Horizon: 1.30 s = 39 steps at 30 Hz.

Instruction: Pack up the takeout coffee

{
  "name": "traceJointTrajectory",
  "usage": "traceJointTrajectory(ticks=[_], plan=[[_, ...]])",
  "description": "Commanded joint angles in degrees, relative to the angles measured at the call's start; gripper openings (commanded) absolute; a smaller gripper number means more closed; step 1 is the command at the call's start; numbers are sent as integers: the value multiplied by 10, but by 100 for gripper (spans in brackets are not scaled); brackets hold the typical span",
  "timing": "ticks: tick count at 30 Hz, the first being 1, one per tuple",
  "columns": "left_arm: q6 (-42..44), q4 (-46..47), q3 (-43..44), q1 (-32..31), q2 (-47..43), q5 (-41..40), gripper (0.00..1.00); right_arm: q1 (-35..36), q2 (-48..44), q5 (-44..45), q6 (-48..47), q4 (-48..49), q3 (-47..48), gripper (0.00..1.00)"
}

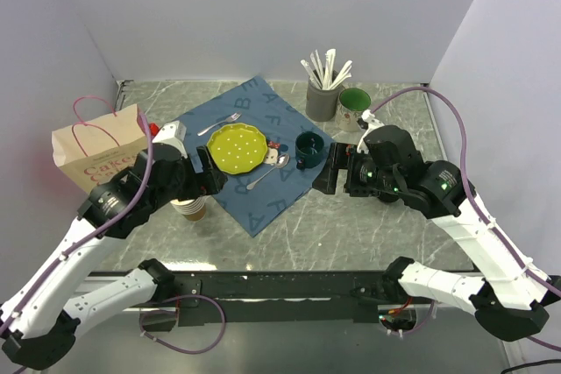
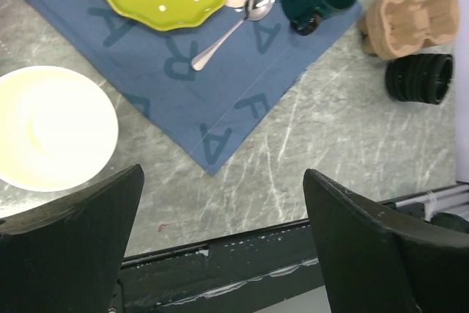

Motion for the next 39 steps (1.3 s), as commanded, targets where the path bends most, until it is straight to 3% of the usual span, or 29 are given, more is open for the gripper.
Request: traceJointTrajectory(ticks=[1,9,17,22,25,29,32,39], plan=[[-10,-14,22,-2,9,-25,97,-2,-14,10,7,12,14,100],[-30,-69,41,-3,54,-91,99,-2,-21,12,2,10,13,100],[-44,-137,44,3,108,-187,84,-2,-62,-19,-27,46,-7,93],[-61,-163,29,18,118,-192,65,-2,-92,-36,-46,72,-25,84],[-71,-165,6,26,117,-194,66,-1,-95,-34,-49,69,-25,83],[-32,-94,-16,33,104,-149,65,-2,-92,-42,-54,70,-25,82],[15,-45,-16,33,101,-127,61,-2,-90,-44,-55,71,-27,80],[54,-45,-10,33,150,-109,50,-2,-98,-54,-48,81,-38,76]])
